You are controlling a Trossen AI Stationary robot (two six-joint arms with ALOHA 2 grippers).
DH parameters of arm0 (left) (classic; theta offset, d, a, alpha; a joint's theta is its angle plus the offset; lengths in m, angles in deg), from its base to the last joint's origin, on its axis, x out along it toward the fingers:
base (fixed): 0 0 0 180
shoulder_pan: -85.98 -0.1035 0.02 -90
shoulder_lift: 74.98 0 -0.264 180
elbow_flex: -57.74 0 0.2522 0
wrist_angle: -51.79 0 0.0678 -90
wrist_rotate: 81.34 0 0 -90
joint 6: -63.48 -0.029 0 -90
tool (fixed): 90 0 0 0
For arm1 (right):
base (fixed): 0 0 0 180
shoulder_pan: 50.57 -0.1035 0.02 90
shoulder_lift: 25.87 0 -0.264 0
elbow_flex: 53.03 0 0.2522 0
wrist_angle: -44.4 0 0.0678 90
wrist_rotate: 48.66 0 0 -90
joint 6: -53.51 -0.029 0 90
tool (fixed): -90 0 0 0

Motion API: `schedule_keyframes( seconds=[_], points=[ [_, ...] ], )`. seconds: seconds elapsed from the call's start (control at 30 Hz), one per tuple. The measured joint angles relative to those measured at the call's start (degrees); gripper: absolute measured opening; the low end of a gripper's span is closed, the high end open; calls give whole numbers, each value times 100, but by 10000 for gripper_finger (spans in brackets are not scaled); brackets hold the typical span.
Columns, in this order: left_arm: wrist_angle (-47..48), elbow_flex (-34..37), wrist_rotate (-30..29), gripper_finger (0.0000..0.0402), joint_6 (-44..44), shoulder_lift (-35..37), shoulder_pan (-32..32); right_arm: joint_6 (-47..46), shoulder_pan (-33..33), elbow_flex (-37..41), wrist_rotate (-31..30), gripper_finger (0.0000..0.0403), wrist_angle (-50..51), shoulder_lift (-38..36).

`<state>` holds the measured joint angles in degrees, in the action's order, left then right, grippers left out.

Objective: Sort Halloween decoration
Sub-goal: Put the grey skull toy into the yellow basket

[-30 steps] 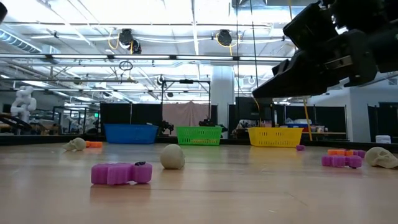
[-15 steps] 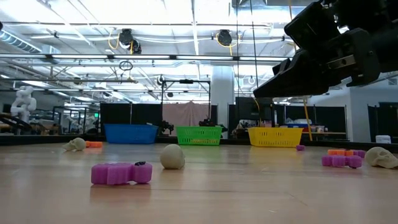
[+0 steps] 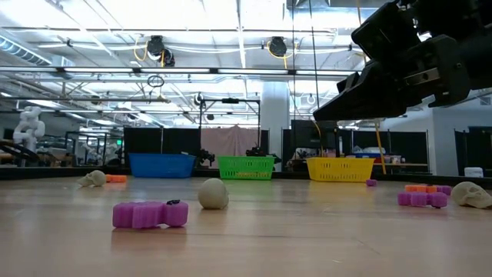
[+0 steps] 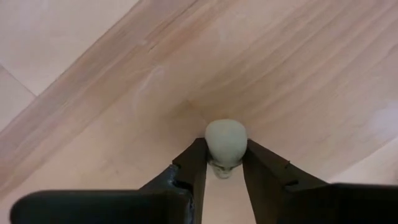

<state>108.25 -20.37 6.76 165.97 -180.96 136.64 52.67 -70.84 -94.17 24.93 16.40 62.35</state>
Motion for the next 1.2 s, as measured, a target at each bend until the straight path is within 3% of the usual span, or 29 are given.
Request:
schedule_keyframes(
  seconds=[0.17,0.53,0.67,0.93,1.1,1.2],
  points=[
    [-11,-5,-4,101,-124,-23,-32,0,0,0,-2,0,-2,0],
    [-41,-10,16,162,-236,-32,-151,0,0,0,-2,0,-2,0],
    [-12,-10,11,143,-240,-34,-151,0,0,0,-2,0,-2,0],
    [5,-5,-90,47,-808,-29,-149,0,0,0,-2,0,-1,0],
    [-15,5,-375,44,-1282,24,-226,61,0,0,-2,0,46,0],
    [-21,23,-1050,44,-1694,99,-420,49,0,0,-2,0,44,0]
  ],
)
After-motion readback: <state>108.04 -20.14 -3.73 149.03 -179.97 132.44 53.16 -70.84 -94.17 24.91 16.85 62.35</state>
